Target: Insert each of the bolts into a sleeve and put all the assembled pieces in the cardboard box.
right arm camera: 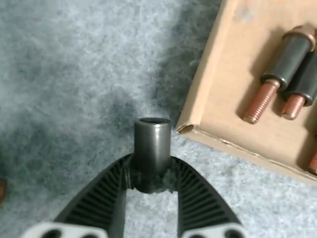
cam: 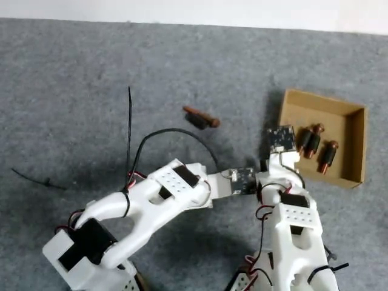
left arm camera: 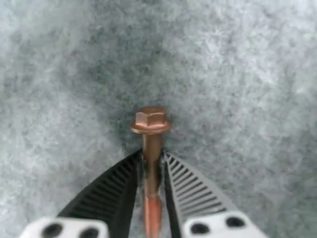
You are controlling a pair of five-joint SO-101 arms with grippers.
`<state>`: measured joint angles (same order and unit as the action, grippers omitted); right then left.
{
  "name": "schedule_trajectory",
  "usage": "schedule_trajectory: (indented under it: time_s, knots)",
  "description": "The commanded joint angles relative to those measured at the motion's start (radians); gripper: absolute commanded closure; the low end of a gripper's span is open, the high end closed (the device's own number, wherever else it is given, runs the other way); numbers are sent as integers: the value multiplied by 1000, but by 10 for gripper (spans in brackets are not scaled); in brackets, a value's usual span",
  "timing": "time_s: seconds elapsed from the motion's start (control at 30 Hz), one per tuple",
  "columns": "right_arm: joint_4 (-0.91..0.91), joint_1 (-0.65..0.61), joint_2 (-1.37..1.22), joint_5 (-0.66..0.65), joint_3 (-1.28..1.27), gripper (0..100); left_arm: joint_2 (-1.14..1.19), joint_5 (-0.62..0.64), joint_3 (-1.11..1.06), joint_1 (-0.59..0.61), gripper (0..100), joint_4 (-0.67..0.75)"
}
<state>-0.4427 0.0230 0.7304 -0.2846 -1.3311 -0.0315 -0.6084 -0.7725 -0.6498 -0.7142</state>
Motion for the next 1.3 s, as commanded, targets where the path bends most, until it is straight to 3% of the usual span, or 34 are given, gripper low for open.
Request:
schedule_trajectory:
  time_s: [0.0, 0.27, 0.7, 0.97, 1.27]
  knots:
    - [24, 1, 30, 2, 13, 994, -33, 60, 30, 59, 993, 2]
    - [24, 2, 30, 2, 13, 994, -200, 235, -79, 208, 993, 157]
    - [24, -5, 30, 2, 15, 994, -768, 520, -521, 403, 993, 531]
    - [47, -97, 30, 3, 15, 994, -1098, 534, -774, 407, 993, 723]
    - [366, -291, 30, -25, -76, 994, -1296, 537, -854, 410, 993, 730]
